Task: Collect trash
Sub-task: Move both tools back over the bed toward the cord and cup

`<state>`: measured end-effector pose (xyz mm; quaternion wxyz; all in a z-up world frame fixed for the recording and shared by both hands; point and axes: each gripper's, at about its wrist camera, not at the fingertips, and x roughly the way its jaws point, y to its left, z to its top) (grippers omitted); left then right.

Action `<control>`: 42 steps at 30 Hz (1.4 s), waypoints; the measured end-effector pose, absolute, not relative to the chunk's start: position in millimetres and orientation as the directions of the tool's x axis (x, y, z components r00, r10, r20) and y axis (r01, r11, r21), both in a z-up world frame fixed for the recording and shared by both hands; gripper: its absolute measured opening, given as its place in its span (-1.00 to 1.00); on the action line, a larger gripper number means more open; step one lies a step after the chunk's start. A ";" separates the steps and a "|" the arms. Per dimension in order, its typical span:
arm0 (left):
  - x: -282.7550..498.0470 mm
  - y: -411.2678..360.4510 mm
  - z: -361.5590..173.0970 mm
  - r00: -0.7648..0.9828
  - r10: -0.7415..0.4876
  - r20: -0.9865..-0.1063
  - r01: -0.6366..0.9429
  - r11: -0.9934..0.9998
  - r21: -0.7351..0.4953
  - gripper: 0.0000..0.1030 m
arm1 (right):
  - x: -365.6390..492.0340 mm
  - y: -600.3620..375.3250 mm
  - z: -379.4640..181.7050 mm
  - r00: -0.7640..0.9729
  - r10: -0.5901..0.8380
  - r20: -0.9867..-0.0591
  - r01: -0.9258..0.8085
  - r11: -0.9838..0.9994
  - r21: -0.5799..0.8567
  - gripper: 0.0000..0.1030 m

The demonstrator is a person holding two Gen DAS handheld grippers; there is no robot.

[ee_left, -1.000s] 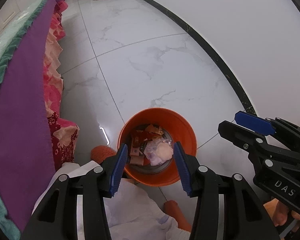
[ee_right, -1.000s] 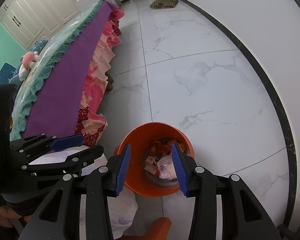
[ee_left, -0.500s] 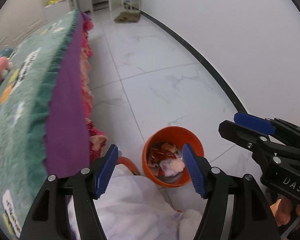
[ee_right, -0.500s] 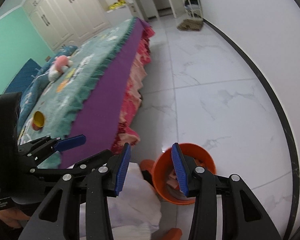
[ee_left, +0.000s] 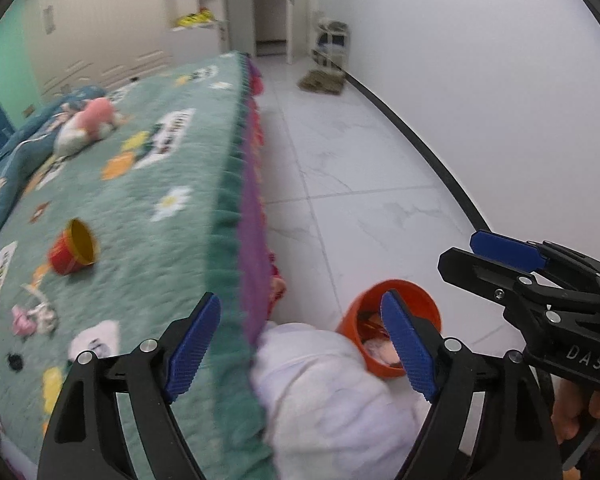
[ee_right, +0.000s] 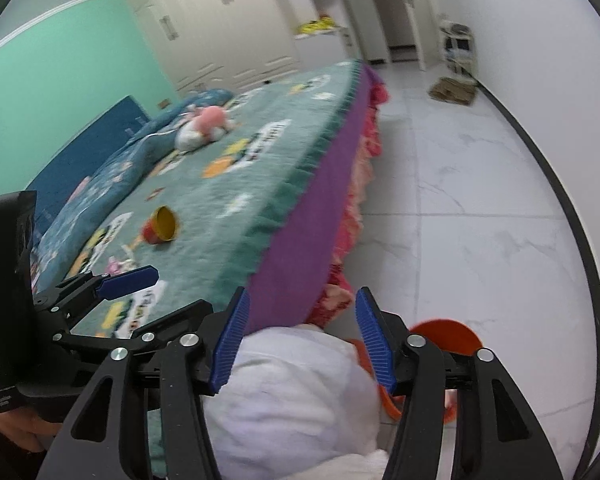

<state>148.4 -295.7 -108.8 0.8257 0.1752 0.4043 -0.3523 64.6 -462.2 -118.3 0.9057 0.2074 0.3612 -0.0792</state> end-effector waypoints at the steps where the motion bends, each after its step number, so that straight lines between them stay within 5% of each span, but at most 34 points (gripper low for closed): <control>1: 150.8 -285.7 -105.5 0.441 -0.436 -0.785 0.709 0.705 0.007 0.60 | 71.0 -450.7 -112.5 0.733 0.015 -0.680 0.268 0.913 0.309 0.17; 22: 203.8 -110.6 -83.8 0.598 -0.289 -0.748 0.407 0.913 -0.028 0.60 | 181.8 -272.9 -84.9 0.689 0.248 -0.681 -0.096 0.963 0.253 0.19; 42: 269.8 -28.0 -112.5 0.570 -0.182 -0.801 0.223 0.973 -0.062 0.60 | 278.0 -204.5 -106.8 0.607 0.327 -0.725 -0.210 0.945 0.251 0.19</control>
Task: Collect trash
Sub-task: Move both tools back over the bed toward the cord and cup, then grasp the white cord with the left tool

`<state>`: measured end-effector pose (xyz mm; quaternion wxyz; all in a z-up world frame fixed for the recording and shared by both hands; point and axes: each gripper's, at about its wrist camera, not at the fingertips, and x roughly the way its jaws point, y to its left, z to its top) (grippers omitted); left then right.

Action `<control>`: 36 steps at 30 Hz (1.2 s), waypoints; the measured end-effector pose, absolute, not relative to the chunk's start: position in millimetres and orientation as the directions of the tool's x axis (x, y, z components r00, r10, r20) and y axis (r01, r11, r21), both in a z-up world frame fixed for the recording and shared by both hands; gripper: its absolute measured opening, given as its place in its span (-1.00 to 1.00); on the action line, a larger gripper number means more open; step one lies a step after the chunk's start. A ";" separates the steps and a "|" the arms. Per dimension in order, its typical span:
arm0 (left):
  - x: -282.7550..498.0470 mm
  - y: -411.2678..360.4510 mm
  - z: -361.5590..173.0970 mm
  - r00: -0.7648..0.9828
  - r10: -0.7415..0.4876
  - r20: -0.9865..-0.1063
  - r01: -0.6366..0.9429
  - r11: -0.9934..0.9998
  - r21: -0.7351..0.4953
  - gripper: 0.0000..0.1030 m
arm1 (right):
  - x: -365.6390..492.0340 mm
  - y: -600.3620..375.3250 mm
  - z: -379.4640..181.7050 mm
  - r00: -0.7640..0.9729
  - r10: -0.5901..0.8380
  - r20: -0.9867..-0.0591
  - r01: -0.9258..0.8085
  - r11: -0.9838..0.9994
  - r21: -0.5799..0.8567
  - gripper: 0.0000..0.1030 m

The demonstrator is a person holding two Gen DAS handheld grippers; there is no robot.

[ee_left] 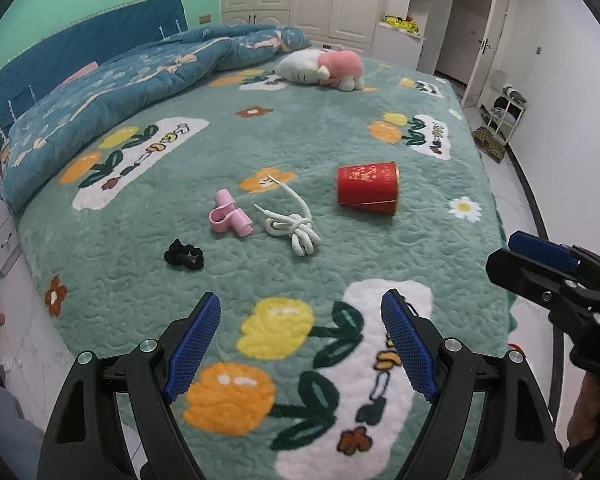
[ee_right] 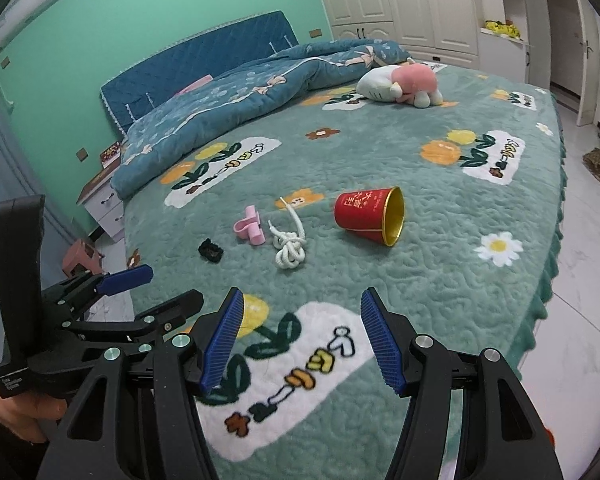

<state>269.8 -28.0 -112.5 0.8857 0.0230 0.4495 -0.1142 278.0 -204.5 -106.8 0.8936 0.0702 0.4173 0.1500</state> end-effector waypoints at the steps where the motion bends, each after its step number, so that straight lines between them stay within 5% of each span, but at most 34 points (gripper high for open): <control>1: 275.2 -28.3 -114.8 0.563 -0.182 -0.806 0.222 0.973 -0.065 0.60 | 285.3 -205.1 -109.1 0.603 0.325 -0.728 -0.207 0.946 0.250 0.19; 28: 407.7 -50.6 -211.1 0.399 -0.200 -0.895 0.158 0.976 -0.148 0.59 | 418.0 -238.3 -189.4 0.529 0.314 -0.788 -0.154 0.949 0.274 0.19; 36: 412.5 -49.5 -222.6 0.394 -0.167 -0.904 0.165 0.980 -0.110 -0.15 | 431.5 -238.6 -202.0 0.522 0.312 -0.794 -0.158 0.950 0.269 0.19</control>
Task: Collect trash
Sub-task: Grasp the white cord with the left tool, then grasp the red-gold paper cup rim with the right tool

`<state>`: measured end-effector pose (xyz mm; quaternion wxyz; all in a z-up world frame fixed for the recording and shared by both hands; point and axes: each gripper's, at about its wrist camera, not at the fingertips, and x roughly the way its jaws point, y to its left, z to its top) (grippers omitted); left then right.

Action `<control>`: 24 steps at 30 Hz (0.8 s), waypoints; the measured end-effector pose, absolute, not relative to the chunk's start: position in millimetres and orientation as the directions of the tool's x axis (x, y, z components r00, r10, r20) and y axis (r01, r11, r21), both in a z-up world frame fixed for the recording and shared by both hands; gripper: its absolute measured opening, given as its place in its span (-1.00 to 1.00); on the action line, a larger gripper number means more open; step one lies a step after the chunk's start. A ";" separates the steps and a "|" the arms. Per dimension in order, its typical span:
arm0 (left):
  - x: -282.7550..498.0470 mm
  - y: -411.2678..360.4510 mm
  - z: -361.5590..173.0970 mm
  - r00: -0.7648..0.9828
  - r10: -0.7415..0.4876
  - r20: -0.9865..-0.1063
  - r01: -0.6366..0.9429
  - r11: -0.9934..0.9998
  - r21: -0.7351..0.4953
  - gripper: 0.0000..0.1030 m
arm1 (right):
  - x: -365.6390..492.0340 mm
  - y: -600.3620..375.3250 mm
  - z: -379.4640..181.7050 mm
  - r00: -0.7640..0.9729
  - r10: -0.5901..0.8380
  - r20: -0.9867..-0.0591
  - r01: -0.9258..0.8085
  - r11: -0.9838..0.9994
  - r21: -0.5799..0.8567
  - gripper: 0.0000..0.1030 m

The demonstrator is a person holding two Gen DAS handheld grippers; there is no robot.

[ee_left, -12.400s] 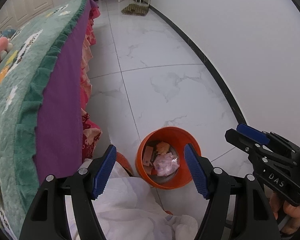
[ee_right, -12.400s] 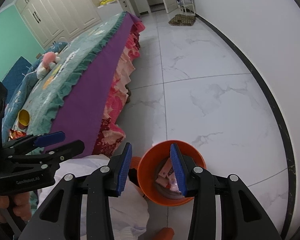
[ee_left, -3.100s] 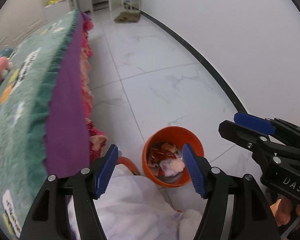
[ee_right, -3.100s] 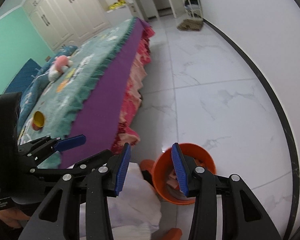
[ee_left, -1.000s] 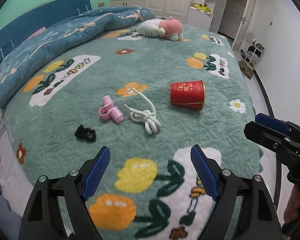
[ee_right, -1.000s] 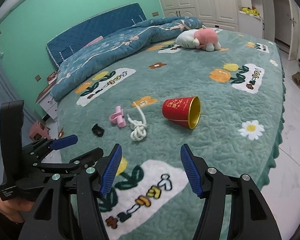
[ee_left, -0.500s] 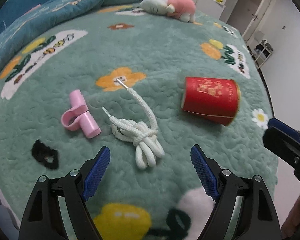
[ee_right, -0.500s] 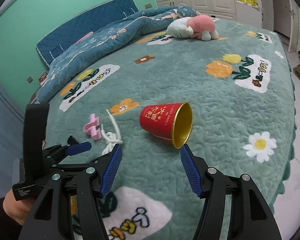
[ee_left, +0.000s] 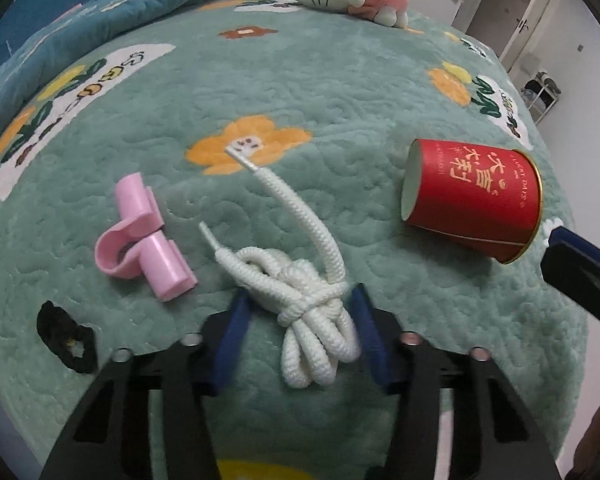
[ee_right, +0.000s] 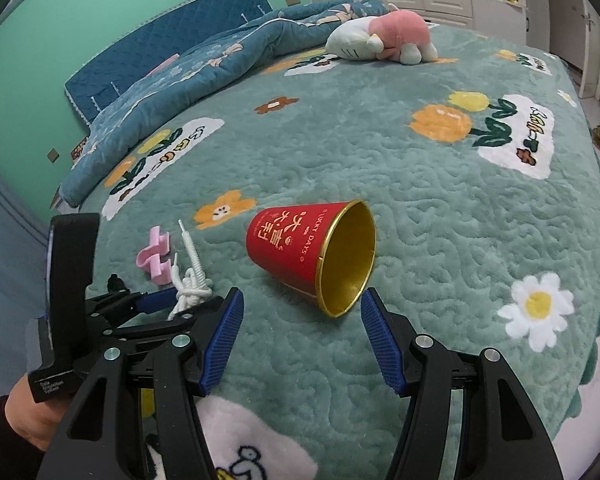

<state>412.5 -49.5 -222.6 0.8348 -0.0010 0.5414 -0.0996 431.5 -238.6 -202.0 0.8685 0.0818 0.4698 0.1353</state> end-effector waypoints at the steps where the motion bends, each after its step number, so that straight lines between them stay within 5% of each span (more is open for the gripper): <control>1: 412.6 -48.4 -223.0 0.395 -0.165 -0.904 0.170 0.980 -0.105 -0.28 | 433.8 -238.5 -203.9 0.521 0.310 -0.795 -0.158 0.951 0.267 0.19; 14: 411.6 -41.6 -223.0 0.400 -0.174 -0.900 0.190 0.976 -0.105 -0.43 | 458.8 -232.4 -221.9 0.508 0.304 -0.806 -0.174 0.953 0.249 0.17; 20: 412.3 -41.2 -224.4 0.398 -0.184 -0.899 0.183 0.976 -0.119 -0.43 | 461.4 -224.7 -231.3 0.475 0.369 -0.799 -0.217 0.929 0.300 -0.78; 24: 411.3 -39.1 -221.4 0.401 -0.194 -0.895 0.175 0.976 -0.133 -0.43 | 453.2 -219.5 -224.3 0.496 0.358 -0.791 -0.239 0.932 0.272 -0.93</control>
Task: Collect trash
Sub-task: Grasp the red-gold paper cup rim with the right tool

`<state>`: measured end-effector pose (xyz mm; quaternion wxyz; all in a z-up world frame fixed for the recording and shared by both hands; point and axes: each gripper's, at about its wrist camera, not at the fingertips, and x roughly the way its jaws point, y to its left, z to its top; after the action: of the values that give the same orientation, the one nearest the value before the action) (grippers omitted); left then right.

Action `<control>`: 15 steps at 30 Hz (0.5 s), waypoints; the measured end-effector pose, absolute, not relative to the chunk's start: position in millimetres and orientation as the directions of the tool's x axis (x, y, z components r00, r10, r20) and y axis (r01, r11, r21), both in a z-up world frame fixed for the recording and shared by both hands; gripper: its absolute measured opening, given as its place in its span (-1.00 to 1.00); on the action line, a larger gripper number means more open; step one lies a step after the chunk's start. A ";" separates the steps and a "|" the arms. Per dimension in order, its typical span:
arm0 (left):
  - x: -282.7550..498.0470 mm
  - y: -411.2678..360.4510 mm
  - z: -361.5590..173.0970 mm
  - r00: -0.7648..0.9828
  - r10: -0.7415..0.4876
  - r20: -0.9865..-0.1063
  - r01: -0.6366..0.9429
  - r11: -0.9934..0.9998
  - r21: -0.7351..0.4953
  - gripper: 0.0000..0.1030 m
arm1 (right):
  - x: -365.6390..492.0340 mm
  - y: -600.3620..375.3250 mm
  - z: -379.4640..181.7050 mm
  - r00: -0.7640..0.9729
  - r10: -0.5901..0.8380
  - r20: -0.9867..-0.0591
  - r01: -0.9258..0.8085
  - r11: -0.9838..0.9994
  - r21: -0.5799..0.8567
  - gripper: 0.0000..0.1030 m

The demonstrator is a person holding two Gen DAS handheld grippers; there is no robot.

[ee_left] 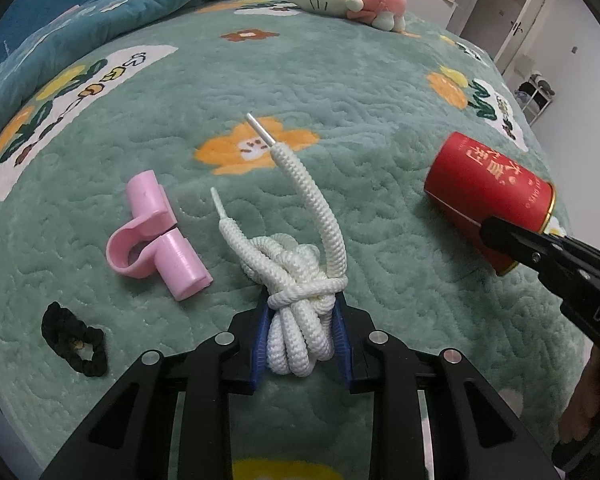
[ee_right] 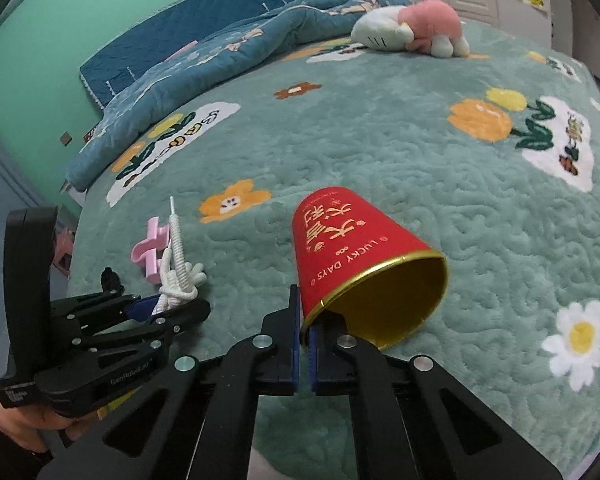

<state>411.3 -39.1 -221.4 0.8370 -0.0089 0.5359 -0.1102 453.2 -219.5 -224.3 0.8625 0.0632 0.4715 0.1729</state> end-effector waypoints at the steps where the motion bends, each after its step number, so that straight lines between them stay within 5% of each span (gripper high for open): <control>1: 410.4 -38.6 -219.8 0.402 -0.198 -0.894 0.174 0.975 -0.137 -0.44 | 451.4 -218.7 -222.6 0.498 0.359 -0.789 -0.242 0.932 0.271 -0.93; 15: 362.5 -51.4 -162.8 0.472 -0.223 -0.853 0.210 0.968 -0.137 -0.45 | 387.2 -236.2 -158.2 0.577 0.372 -0.727 -0.227 0.928 0.295 -0.93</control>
<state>362.5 -51.4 -162.8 0.8580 -0.0068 0.4979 -0.1262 387.2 -236.2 -158.2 0.8839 0.0847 0.4276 0.1695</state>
